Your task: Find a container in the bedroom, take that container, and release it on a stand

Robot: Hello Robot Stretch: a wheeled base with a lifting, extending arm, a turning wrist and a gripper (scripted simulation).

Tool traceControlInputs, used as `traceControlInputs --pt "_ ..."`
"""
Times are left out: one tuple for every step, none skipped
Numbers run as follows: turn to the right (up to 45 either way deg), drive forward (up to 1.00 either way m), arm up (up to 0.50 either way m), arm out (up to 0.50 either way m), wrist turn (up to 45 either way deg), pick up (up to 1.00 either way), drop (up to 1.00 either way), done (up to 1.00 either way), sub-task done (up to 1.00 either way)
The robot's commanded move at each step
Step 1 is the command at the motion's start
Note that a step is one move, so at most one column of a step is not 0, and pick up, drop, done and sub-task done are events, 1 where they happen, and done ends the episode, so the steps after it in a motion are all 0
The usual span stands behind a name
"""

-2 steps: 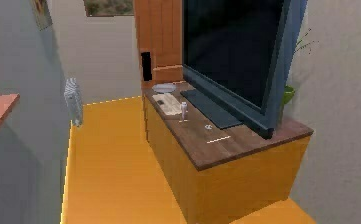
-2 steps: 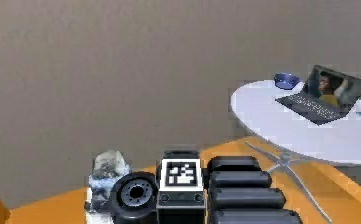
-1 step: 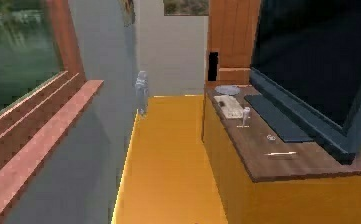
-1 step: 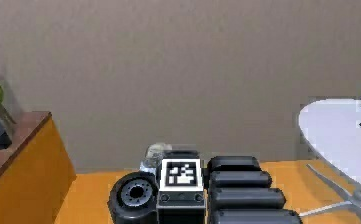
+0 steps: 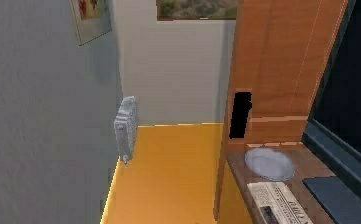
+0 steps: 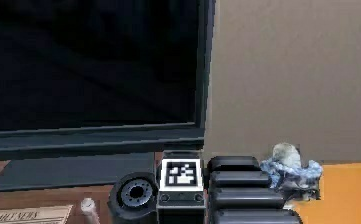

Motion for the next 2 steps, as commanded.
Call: traceControlInputs --pt "0.0 0.35 0.0 0.0 0.0 0.0 0.0 0.0 0.0" --pt "45.0 0.0 0.0 0.0 0.0 0.0 0.0 0.0 0.0"
